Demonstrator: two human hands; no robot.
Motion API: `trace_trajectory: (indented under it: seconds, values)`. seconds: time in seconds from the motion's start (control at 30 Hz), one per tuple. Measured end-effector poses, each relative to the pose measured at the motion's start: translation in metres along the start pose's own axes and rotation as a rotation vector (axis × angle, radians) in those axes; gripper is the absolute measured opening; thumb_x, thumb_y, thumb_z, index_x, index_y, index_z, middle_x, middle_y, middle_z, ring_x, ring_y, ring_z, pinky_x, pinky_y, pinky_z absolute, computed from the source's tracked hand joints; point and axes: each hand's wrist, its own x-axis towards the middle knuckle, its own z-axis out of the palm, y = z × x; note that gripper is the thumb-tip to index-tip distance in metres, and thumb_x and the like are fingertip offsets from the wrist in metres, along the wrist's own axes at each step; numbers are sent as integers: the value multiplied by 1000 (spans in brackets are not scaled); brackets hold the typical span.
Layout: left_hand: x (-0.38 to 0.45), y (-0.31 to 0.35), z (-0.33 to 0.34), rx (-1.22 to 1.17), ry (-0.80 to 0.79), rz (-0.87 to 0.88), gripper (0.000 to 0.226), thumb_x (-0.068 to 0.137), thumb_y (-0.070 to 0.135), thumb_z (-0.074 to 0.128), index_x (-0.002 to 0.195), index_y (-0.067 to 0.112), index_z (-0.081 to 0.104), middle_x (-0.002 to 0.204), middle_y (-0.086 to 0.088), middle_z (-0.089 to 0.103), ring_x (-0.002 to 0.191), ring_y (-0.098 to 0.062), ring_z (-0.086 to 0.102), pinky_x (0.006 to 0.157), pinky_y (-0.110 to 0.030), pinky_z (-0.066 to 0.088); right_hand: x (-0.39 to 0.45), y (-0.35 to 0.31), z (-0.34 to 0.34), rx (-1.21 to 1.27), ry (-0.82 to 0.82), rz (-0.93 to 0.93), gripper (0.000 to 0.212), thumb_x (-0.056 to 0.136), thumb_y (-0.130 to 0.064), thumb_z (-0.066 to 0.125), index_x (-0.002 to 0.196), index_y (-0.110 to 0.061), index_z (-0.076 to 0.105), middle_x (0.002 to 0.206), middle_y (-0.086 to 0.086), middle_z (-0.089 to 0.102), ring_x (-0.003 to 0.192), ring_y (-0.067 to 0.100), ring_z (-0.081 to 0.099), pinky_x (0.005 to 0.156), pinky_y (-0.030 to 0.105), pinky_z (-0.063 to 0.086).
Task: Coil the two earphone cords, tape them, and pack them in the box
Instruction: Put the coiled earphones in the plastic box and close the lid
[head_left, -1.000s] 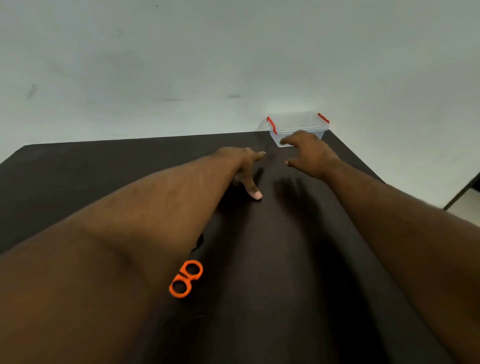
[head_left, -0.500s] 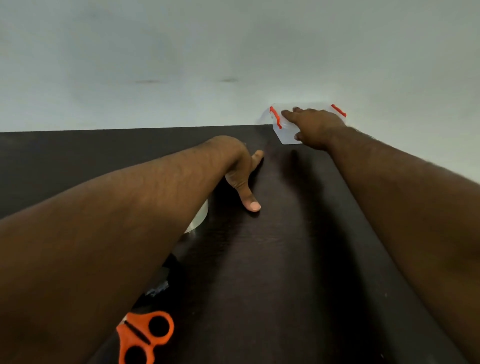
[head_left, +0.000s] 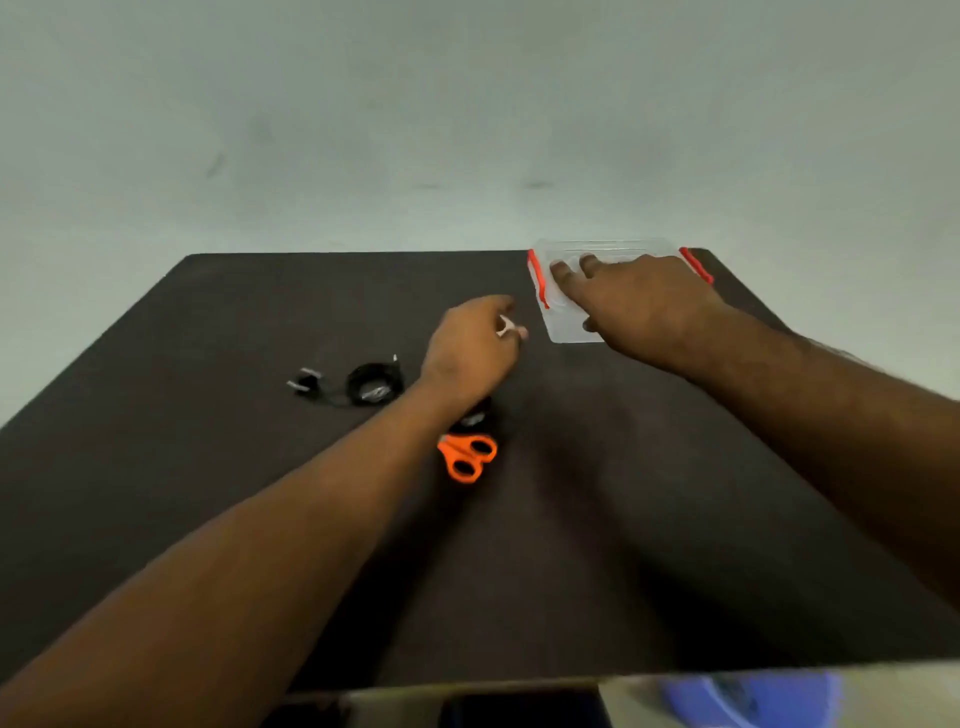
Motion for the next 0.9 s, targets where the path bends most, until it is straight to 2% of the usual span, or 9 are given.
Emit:
trace_trajectory:
  seconds: [0.1,0.17,0.33,0.43,0.53,0.63,0.73,0.8,0.9]
  values:
    - [-78,-9,-60,-630,3,-322,29,94,39,55,98,12,66,76,-3,70,67,-23,64,66,-31,49,-50,-73,-47,42,-8,-92,63,96,-12,43,150,-14,10,147,17,35,109,38,58,74,42,48]
    - [-127,-17,-91,-674,-32,-364,42,92,45,56,95,4,66,71,-5,68,65,-25,63,62,-33,50,-76,-131,-75,110,-20,-153,62,96,-11,42,150,-12,12,147,19,34,112,39,56,71,43,45]
    - [-209,-48,-134,-725,113,-489,26,90,22,64,93,-2,71,88,-23,71,80,-30,69,72,-43,60,-107,-231,-101,254,-83,-212,64,95,-17,48,150,-13,15,149,19,32,118,42,48,84,52,46]
    - [-233,-63,-147,-760,135,-563,25,92,23,61,94,0,71,94,-23,71,85,-32,70,81,-53,57,-108,-231,-81,348,97,-304,64,91,-54,47,145,-26,28,149,5,37,133,30,37,105,51,32]
    - [-240,-71,-147,-700,111,-558,24,94,29,58,96,9,72,93,-12,73,87,-30,71,81,-53,57,-105,-206,-50,461,41,-320,92,71,-87,25,148,-37,19,159,-4,17,147,20,10,119,45,10]
    - [-236,-73,-143,-747,139,-540,21,94,26,58,94,11,73,94,-7,74,89,-25,71,83,-47,57,-110,-189,-16,796,61,-315,97,64,-92,25,147,-42,23,159,-13,14,147,11,-4,120,39,5]
    - [-235,-78,-137,-765,154,-543,21,95,27,56,94,15,73,101,-5,73,89,-24,71,82,-46,58,-114,-187,13,1038,168,-317,81,73,-82,42,143,-43,31,155,-19,18,146,8,-9,115,35,4]
    - [-235,-81,-133,-746,157,-521,21,96,29,54,107,21,70,103,-3,72,90,-21,71,79,-42,59,-114,-189,25,1096,239,-297,75,76,-77,48,141,-47,29,152,-21,19,147,8,-6,115,40,6]
    - [-231,-89,-131,-695,243,-481,46,92,32,58,137,34,47,115,10,62,105,-12,63,88,-35,55,-112,-189,31,1078,276,-285,73,78,-76,45,142,-48,24,152,-18,22,148,13,0,118,50,3]
